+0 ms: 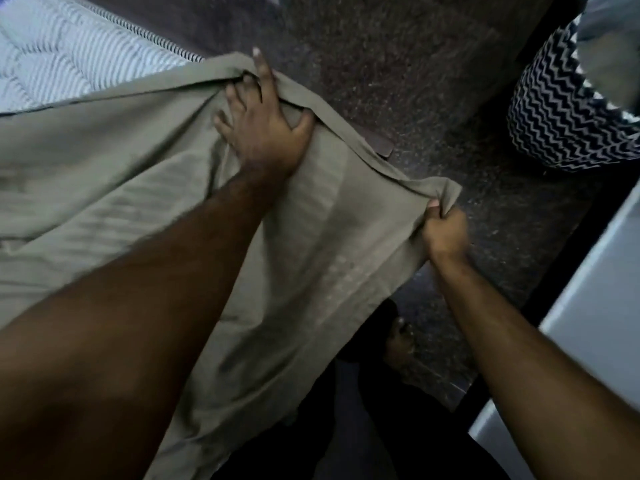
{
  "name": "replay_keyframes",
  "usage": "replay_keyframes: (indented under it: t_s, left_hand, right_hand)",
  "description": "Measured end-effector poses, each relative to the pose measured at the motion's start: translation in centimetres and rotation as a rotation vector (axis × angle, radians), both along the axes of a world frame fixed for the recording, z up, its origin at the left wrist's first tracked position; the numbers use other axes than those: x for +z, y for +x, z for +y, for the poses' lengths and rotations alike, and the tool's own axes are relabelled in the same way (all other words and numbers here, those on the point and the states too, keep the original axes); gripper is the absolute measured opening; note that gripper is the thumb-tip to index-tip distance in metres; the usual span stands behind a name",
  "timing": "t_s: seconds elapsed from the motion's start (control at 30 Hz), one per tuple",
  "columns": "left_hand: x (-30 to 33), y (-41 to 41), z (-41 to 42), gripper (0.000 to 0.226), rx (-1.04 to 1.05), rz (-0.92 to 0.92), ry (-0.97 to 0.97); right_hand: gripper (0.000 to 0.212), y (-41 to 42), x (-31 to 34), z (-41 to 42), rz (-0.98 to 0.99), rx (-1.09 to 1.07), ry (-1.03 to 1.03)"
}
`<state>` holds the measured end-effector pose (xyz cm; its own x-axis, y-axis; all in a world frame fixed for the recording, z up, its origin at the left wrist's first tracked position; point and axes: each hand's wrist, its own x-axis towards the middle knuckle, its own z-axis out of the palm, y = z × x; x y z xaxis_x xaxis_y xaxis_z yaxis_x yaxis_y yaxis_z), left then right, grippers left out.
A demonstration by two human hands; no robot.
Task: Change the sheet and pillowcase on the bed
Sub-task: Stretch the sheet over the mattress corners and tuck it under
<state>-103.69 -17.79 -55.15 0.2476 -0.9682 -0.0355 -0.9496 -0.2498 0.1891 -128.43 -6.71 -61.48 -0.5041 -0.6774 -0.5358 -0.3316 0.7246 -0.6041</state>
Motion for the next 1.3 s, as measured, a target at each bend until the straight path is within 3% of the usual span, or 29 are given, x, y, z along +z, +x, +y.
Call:
replay_keyframes:
  t_s: [0.17, 0.33, 0.53, 0.63, 0.73, 0.87, 0.93, 1.03, 1.1, 1.17, 1.23, 1.3]
  left_hand:
    - [-0.9, 0.0, -0.7, 0.107, -0.026, -0.077, -0.135]
    - [-2.0, 0.4, -1.4, 0.108, -0.029, 0.006, -0.264]
    - [-2.2, 0.8, 0.2, 0.094, -0.057, 0.311, -0.651]
    - [-2.2, 0.4, -0.6, 0.102, 0.030, 0.128, -0.561]
    - [-2.5, 0.5, -1.9, 0.110, 0.036, 0.009, -0.440]
    - [-2.2, 1.4, -3.7, 0.118, 0.039, 0.079, -0.348]
    - [-1.6, 1.6, -4.2, 0.115, -0.011, 0.078, -0.267]
    - [-1.1, 2.2, -2.9, 0.086, -0.108, 0.177, -0.319]
    - [-0.8, 2.4, -1.7, 0.059, -0.151, 0.233, -0.549]
    - [-0.2, 2.0, -1.1, 0.041, -0.313, 0.261, -0.747]
    - [-0.2, 1.3, -0.8, 0.047, -0.537, 0.302, -0.689]
    - [-0.4, 0.8, -0.6, 0.054, -0.670, 0.258, -0.582]
  right_hand:
    - [0.036, 0.0, -0.5, -2.0, 0.018, -0.089, -0.152]
    - [0.039, 0.1, -1.1, -2.2, 0.068, -0.116, -0.299]
    - [0.049, 1.3, -1.7, 2.4, 0.229, -0.073, -0.676]
    - [0.045, -0.4, -2.5, -0.8, 0.257, -0.095, -0.572]
    - [0.042, -0.6, -3.5, -2.8, 0.319, 0.086, -0.331]
    - [0.036, 0.2, -3.6, -3.5, 0.385, 0.221, -0.204]
    - [0.050, 0.3, -3.2, -2.5, 0.394, 0.219, -0.217]
    - [0.085, 1.8, -2.2, 2.2, 0.579, 0.336, -0.386]
    - [0.075, 3.4, -1.4, 4.6, 0.609, 0.491, -0.574]
    - [0.046, 5.0, -0.6, 5.5, 0.520, 0.631, -0.692]
    - [0.033, 6.6, -0.4, 5.5, 0.425, 0.796, -0.690]
    - [0.040, 7.7, -0.9, 5.1, 0.417, 0.916, -0.658]
